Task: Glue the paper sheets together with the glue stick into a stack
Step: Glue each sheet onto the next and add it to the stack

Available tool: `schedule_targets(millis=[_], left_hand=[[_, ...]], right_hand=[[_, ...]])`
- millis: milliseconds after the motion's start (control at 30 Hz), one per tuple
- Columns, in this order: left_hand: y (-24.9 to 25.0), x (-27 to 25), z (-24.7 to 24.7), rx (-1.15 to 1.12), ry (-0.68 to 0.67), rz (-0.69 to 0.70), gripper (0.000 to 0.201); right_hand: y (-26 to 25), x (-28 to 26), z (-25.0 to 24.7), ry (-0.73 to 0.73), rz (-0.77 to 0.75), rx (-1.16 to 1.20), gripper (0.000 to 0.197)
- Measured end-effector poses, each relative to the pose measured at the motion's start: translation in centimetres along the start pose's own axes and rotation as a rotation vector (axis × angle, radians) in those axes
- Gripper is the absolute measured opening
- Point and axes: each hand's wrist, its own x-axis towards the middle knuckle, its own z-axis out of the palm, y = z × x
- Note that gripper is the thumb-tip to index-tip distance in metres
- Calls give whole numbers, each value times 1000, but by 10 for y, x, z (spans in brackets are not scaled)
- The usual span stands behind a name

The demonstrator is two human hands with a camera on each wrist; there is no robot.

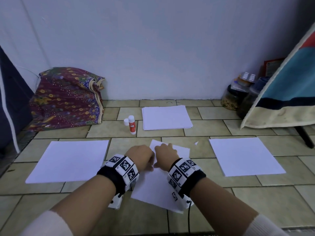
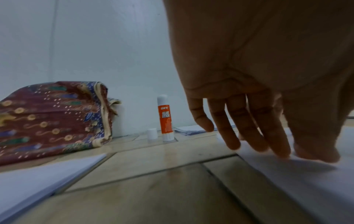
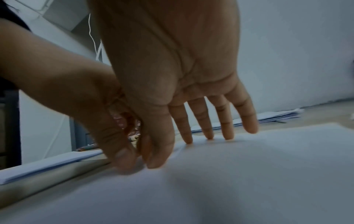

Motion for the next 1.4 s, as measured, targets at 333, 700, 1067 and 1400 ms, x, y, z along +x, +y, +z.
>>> schedule_targets(millis=[333, 700, 1067, 1400], left_hand=[[-20, 15, 29, -61, -170, -141, 105], [-23, 6, 27, 95, -192, -140, 97], [-19, -2, 4, 92, 93, -188, 52], [-24, 1, 28, -127, -114, -166, 124]], right_hand=[[-11, 0, -6, -96, -250, 68, 91], [52, 8, -14, -9, 3, 221, 60], [35, 7, -15, 101, 100, -187, 39], [-22, 8, 5, -4, -239, -223, 40]])
